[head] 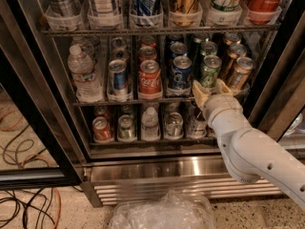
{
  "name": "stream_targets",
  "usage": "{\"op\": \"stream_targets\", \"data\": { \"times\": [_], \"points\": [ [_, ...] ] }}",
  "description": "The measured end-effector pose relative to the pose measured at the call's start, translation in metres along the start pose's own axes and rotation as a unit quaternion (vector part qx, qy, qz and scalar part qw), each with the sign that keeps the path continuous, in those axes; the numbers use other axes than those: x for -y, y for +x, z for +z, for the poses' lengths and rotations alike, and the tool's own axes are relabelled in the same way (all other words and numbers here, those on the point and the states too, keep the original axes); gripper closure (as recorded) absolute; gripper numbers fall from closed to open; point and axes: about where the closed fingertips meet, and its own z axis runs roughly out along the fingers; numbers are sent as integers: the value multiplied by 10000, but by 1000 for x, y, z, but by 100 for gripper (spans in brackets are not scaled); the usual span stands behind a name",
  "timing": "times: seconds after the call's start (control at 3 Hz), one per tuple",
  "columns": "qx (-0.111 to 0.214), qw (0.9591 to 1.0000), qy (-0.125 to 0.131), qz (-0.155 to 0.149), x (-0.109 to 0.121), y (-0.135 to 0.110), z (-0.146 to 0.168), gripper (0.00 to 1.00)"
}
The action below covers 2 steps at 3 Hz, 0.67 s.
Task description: Pick green can from middle shelf of fridge
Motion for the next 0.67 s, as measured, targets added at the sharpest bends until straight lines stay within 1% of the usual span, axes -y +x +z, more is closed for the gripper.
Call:
{"op": "stream_targets", "data": {
  "times": [0.33,0.67],
  "points": [
    [46,10000,55,-44,2,4,11,38],
    [111,9998,99,-96,3,7,21,38]
  ]
}}
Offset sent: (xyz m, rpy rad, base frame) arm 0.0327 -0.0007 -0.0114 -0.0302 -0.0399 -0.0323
